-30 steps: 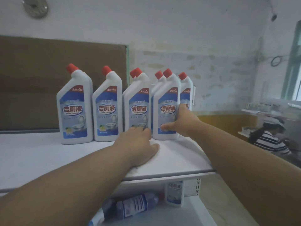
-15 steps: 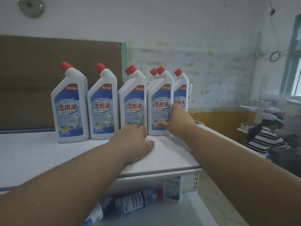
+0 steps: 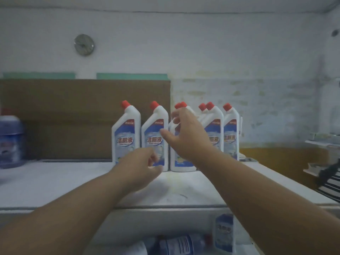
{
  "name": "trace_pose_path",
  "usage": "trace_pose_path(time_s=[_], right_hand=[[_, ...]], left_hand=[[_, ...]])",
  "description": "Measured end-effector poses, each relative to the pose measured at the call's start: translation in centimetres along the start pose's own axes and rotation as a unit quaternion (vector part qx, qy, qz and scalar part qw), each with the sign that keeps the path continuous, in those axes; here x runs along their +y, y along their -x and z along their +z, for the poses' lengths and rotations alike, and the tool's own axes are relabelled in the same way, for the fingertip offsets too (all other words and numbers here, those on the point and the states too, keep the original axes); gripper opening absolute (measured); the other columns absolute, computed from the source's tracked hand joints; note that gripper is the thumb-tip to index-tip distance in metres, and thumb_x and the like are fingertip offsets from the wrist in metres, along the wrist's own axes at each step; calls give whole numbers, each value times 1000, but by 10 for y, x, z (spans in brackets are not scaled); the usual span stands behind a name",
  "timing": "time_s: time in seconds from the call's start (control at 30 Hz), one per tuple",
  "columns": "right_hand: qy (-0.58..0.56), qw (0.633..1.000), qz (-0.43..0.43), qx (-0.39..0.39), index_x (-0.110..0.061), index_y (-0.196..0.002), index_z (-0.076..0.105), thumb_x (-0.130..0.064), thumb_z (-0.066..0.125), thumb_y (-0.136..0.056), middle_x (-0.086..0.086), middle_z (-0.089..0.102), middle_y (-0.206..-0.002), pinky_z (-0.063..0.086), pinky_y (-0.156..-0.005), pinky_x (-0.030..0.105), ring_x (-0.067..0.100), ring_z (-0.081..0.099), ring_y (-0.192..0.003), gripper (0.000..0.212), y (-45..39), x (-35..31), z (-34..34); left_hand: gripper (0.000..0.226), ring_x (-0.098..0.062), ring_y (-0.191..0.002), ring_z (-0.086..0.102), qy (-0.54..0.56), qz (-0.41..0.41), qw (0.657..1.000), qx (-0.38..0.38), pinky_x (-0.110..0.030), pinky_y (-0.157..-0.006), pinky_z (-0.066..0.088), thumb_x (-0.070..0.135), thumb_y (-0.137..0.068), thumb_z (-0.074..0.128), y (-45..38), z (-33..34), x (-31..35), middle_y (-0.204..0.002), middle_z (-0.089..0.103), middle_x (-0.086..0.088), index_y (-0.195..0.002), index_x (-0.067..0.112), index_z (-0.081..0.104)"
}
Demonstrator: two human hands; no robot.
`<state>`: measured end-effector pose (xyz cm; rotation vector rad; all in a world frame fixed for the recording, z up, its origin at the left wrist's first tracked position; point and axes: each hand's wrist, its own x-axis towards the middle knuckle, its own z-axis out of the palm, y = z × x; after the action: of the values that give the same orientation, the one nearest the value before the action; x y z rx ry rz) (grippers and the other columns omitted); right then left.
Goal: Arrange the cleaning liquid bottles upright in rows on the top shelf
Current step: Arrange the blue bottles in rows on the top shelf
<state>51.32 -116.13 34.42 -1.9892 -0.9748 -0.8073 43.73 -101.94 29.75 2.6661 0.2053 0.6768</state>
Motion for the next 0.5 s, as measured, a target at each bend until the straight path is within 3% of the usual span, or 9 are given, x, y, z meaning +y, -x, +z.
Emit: trace_pose_path(time_s=[0.1, 0.2, 0.3, 0.5], right_hand=[[-44, 998, -34, -18, -25, -123, 48, -41, 70, -89, -11, 53, -102, 45, -68, 11, 3, 55, -80, 44, -10, -49, 37], [-92, 993, -60, -44, -24, -126, 48, -42, 70, -89, -10, 55, -106, 50, -77, 16, 5, 57, -90, 47, -15, -101, 79], [-111, 986, -97, -74, -22, -127, 49, -42, 70, -89, -9, 54, -107, 38, -69, 9, 6, 53, -93, 48, -18, -152, 119], [-133, 980, -108, -101, -28, -110, 45, -41, 72, -87, -10, 55, -99, 36, -64, 13, 7, 54, -87, 37, -26, -247, 197]], left_hand=[[18, -4, -84, 54, -42, -31, 998, 33, -31, -81, 53, 46, -91, 65, 28, -36, -50, -93, 58, 13, -91, 31, 55], [16, -2, -81, 52, -82, -63, 992, 67, -29, -77, 51, 47, -90, 63, 52, -74, -102, -92, 57, 14, -94, 33, 56], [16, -1, -81, 53, -97, -98, 986, 93, -30, -81, 54, 48, -91, 62, 74, -111, -152, -92, 56, 15, -92, 35, 53], [16, -8, -80, 58, -77, -131, 979, 136, -32, -79, 56, 41, -95, 61, 109, -173, -249, -87, 60, 12, -85, 31, 53]])
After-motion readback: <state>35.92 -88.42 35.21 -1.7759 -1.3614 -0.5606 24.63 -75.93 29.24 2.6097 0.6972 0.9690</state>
